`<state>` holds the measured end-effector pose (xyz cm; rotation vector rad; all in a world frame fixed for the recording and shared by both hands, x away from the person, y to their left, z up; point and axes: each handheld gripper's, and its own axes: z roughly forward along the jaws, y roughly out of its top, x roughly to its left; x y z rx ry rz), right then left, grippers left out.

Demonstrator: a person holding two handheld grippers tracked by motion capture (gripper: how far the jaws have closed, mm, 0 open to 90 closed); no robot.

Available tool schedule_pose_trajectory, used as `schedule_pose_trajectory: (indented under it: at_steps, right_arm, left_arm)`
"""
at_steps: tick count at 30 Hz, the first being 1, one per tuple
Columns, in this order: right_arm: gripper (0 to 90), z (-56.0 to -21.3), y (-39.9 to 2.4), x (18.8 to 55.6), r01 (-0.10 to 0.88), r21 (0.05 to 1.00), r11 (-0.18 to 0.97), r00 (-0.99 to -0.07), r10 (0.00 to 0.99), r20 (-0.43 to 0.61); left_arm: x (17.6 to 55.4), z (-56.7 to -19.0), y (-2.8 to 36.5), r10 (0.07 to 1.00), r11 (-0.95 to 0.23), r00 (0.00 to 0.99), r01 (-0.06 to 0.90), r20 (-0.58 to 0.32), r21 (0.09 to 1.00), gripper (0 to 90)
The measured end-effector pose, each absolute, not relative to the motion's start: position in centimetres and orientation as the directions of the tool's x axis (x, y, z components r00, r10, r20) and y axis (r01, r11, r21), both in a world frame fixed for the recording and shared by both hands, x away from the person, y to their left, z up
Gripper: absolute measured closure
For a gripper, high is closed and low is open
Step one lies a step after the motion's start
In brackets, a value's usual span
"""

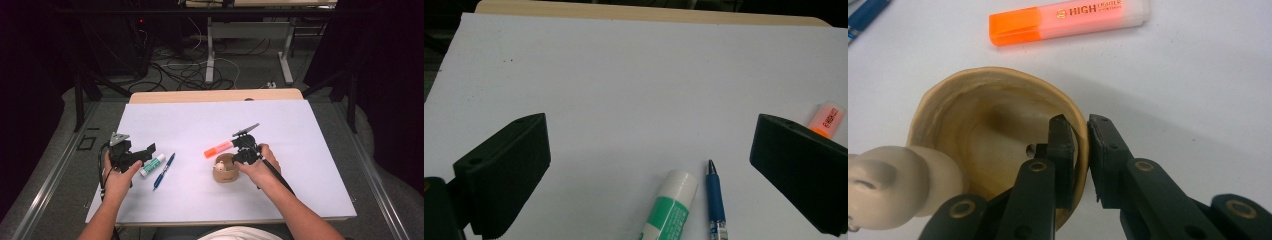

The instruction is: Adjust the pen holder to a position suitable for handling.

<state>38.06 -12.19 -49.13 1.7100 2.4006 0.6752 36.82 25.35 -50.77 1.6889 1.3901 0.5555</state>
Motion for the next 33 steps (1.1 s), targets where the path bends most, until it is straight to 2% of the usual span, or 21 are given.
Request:
schedule_pose_trajectory:
  at_steps: [1,5,7,9,10,11,12,16,20,27,33]
  right_arm:
    - [79.9,-49.3,-12.2,38.1,0.866,0.442,0.233,-0.342,0.921,0.184]
    - [79.3,-49.1,-12.4,38.3,0.886,0.402,0.229,-0.329,0.923,0.199]
    - [78.9,-49.3,-12.6,38.4,0.879,0.429,0.21,-0.331,0.916,0.229]
    - [78.3,-49.2,-12.8,38.6,0.893,0.403,0.199,-0.315,0.917,0.245]
    - [77.9,-48.7,-13.0,38.7,0.917,0.331,0.221,-0.307,0.922,0.235]
    - [77.7,-48.6,-13.1,38.9,0.927,0.309,0.215,-0.297,0.921,0.251]
    - [77.6,-49.0,-13.2,38.9,0.919,0.353,0.179,-0.289,0.913,0.29]
    - [77.6,-48.9,-13.2,39.2,0.934,0.316,0.165,-0.267,0.911,0.315]
    - [77.7,-49.1,-13.1,39.2,0.936,0.324,0.139,-0.248,0.912,0.326]
    - [78.0,-48.9,-13.7,39.5,0.964,0.246,0.102,-0.191,0.91,0.369]
    - [75.9,-49.1,-14.0,39.4,0.966,0.244,0.091,-0.188,0.894,0.408]
  left_arm:
    - [36.8,-50.8,25.3,0.944,-0.014,0.279,0.561,-0.174,0.828,2.8]
    - [36.8,-50.8,25.3,0.944,-0.014,0.281,0.561,-0.175,0.827,2.8]
    - [36.9,-50.8,25.3,0.944,-0.013,0.279,0.56,-0.175,0.828,2.9]
    - [36.9,-50.9,25.2,0.943,-0.011,0.28,0.565,-0.179,0.825,2.8]
    - [36.9,-50.9,25.2,0.943,-0.014,0.282,0.564,-0.177,0.826,2.8]
    - [36.9,-50.9,25.2,0.943,-0.016,0.283,0.566,-0.176,0.825,2.8]
    - [36.9,-50.9,25.1,0.943,-0.015,0.282,0.566,-0.177,0.824,2.8]
    - [36.9,-50.8,25.0,0.942,-0.02,0.289,0.56,-0.173,0.828,2.9]
    - [36.9,-50.8,25.0,0.942,-0.019,0.287,0.563,-0.174,0.826,2.8]
    - [36.9,-50.8,25.0,0.942,-0.016,0.286,0.564,-0.177,0.826,2.8]
    - [36.9,-50.8,25.0,0.942,-0.019,0.288,0.564,-0.175,0.826,2.8]
